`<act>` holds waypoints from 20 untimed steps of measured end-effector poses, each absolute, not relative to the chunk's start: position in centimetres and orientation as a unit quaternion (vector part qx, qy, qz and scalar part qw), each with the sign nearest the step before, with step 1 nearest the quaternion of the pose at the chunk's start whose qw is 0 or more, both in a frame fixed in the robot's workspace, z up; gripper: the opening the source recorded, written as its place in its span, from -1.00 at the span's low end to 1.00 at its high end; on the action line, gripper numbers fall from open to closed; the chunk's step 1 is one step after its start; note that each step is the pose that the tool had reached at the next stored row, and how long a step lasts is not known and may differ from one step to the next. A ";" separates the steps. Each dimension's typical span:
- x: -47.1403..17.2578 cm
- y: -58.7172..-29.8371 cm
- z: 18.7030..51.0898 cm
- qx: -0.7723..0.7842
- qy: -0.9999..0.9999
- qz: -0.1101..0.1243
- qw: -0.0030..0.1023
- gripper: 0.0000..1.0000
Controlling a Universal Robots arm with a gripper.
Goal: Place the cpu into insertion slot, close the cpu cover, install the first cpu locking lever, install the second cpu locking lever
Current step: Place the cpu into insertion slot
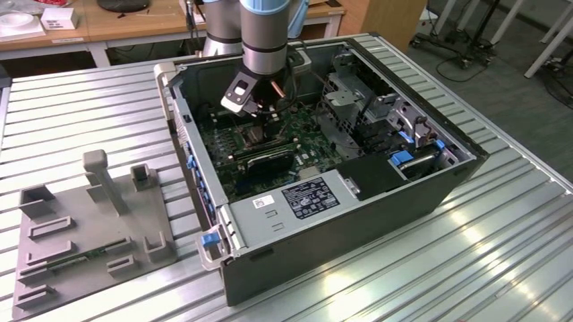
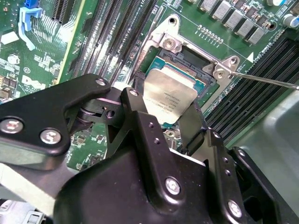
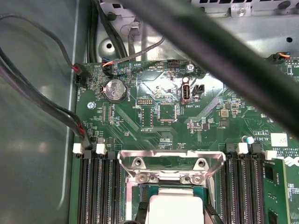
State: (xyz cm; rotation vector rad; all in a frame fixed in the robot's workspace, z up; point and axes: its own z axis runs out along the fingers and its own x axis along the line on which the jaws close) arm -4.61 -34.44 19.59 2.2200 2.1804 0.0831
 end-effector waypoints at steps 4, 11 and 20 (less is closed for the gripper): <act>-4.6 -34.4 19.5 0.714 0.700 0.027 0.014 0.08; -4.6 -34.4 19.4 0.714 0.699 0.027 0.014 0.08; -4.6 -34.4 19.2 0.715 0.698 0.027 0.014 0.08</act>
